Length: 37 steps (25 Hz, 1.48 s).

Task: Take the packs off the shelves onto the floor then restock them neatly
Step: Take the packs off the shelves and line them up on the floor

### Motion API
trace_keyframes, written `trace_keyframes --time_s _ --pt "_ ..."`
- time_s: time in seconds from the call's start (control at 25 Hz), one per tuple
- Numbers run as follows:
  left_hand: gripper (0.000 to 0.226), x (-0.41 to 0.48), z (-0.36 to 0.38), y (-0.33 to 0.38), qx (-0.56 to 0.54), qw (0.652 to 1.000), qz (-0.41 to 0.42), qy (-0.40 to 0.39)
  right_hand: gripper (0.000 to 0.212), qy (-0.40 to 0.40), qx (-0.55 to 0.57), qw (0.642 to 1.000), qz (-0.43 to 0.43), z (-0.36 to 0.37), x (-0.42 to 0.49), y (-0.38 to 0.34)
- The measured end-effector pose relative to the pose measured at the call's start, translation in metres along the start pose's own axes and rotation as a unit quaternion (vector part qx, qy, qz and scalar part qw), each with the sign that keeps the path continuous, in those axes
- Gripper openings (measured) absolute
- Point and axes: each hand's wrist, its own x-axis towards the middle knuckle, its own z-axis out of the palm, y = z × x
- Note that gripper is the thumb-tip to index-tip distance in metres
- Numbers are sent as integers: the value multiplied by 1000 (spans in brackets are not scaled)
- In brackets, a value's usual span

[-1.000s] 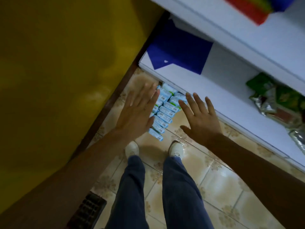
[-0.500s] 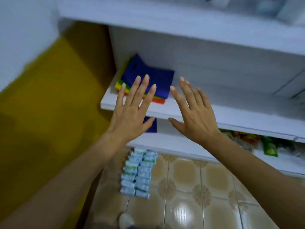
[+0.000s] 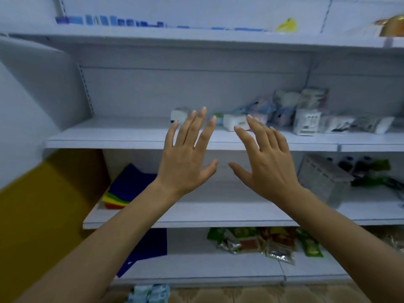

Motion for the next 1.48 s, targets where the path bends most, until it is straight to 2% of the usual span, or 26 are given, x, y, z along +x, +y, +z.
trace_keyframes --time_s 0.16,0.32,0.44,0.6,0.88,1.08,1.2,1.28,1.36,1.44,1.48 --pt "80 30 -12 46 -4 999 8 31 71 6 -6 1000 25 -30 -19 47" --pt "80 46 -7 71 -5 999 25 28 69 1 -20 999 30 -39 -32 80" --pt "80 54 5 79 -4 999 40 18 69 -2 -16 999 43 -32 -37 97" --pt "79 64 42 78 -32 999 16 -8 67 -22 -11 999 46 -6 -43 118" --pt "81 71 183 75 -103 989 -20 -109 67 -93 -10 994 48 91 -42 164" --pt "81 150 291 14 -148 979 -91 -102 64 -113 -30 993 31 184 34 218" --pt "84 195 351 -20 -174 967 -128 -137 58 -116 -35 992 42 235 82 242" --pt "87 214 394 -28 -183 958 -139 -172 57 -125 -14 990 67 269 102 254" --pt "86 217 428 -24 -237 942 -134 -197 57 -131 5 988 86 299 118 266" --pt "79 217 444 -23 -300 922 -146 -198 53 -123 35 987 92 327 142 276" --pt "75 216 447 -23 -298 925 -145 -188 51 -123 72 984 111 341 157 278"
